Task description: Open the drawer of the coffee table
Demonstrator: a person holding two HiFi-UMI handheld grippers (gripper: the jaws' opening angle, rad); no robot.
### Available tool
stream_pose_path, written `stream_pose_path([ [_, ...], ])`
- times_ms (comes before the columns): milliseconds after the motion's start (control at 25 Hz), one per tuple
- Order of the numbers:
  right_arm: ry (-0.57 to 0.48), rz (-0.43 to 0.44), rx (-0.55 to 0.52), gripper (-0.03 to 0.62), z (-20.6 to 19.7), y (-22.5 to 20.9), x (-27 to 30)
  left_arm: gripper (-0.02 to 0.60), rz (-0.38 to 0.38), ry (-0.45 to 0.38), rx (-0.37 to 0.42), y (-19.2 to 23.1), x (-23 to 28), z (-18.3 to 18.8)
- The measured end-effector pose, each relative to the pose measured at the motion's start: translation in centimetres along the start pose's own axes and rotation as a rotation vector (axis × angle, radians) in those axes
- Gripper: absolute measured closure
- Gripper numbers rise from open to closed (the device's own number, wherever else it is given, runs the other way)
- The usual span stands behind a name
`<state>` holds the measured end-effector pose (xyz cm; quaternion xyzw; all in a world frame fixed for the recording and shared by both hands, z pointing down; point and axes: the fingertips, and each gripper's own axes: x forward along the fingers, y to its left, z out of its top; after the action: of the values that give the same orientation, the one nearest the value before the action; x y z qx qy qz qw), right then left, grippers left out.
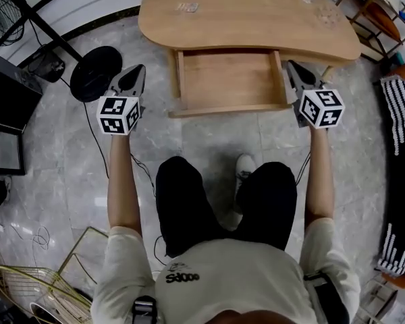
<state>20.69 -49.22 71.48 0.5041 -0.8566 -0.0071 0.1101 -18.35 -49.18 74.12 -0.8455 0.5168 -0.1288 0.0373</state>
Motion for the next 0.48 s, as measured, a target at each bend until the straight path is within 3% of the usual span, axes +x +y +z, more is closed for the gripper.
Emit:
stream_pose_path([
  [280, -0.07, 0.009, -0.014, 0.588, 6.1, -3.5, 3.6, 0.563, 0.001, 0.036, -0.006, 1.0, 4.7, 4.2],
  [480, -0.057, 0.016, -0.026, 0.588, 14.5, -7.0, 3.9, 0.563, 0.027, 0.079, -0.048, 2.7, 4.3, 12.4],
])
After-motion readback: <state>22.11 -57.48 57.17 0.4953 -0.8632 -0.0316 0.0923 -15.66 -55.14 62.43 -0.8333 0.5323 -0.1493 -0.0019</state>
